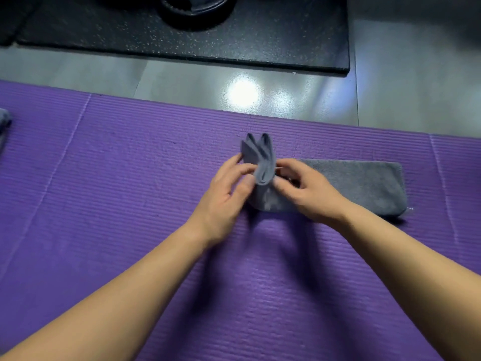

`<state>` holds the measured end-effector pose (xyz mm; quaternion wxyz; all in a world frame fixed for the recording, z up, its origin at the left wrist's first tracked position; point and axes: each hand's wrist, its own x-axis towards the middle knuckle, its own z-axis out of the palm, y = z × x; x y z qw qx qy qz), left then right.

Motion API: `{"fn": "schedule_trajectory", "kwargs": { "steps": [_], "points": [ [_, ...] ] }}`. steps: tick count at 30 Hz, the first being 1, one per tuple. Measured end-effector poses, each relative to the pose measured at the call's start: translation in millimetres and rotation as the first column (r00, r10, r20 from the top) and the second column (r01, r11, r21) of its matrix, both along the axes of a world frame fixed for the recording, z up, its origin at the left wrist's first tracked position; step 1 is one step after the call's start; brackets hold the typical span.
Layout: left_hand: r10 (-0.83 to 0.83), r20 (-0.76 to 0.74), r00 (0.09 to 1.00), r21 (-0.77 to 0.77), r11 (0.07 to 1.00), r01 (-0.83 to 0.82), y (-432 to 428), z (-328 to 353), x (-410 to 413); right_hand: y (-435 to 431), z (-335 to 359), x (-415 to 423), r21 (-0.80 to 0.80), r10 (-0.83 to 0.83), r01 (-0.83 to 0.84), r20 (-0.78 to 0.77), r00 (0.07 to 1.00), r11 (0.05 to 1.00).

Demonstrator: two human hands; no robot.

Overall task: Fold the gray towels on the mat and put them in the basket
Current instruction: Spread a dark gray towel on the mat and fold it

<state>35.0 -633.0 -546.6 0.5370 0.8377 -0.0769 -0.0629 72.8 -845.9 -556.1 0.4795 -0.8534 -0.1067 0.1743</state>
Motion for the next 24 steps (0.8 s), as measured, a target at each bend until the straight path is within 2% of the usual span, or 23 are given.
{"fn": "schedule_trajectory", "kwargs": {
  "steps": [1, 3, 6, 10, 14, 17, 20, 24],
  "points": [
    [-0.082, -0.012, 0.997, 0.051, 0.995, 0.082, -5.8, -1.3, -1.8, -5.6, 7.3, -3.9, 0.097, -0.106, 0.107, -0.019, 0.994, 0.99],
    [-0.186, -0.056, 0.981, 0.175, 0.965, 0.194, -21.9, -2.1, -4.9, -21.4, 16.6, -12.2, 0.161, -0.253, 0.253, -0.016, 0.967, 0.954],
    [-0.28, -0.06, 0.958, 0.362, 0.889, 0.282, -51.5, -3.5, -9.2, -39.6, 18.8, -25.2, 0.262, -0.306, 0.316, -0.079, 0.949, 0.912],
    [-0.336, -0.106, 0.936, 0.483, 0.805, 0.344, -84.2, -5.3, -12.1, -55.9, 13.5, -36.4, 0.104, -0.314, 0.306, 0.075, 0.946, 0.946],
    [-0.343, -0.194, 0.919, 0.496, 0.774, 0.394, -101.5, -2.6, -9.5, -67.8, 9.6, -38.4, 0.016, -0.342, 0.342, 0.069, 0.937, 0.94],
    [-0.353, -0.195, 0.915, 0.499, 0.767, 0.403, -106.6, 0.4, -8.5, -72.6, 5.8, -41.5, -0.096, -0.318, 0.329, 0.115, 0.941, 0.939],
    [-0.325, -0.168, 0.931, 0.469, 0.804, 0.365, -110.0, 4.9, -11.0, -72.1, -2.5, -44.2, -0.209, -0.255, 0.289, 0.178, 0.95, 0.934],
    [-0.145, 0.01, 0.989, 0.404, 0.906, 0.129, -109.4, 7.0, 1.3, -67.6, -7.6, -43.3, -0.265, -0.279, 0.323, 0.191, 0.941, 0.908]
  ]
}}
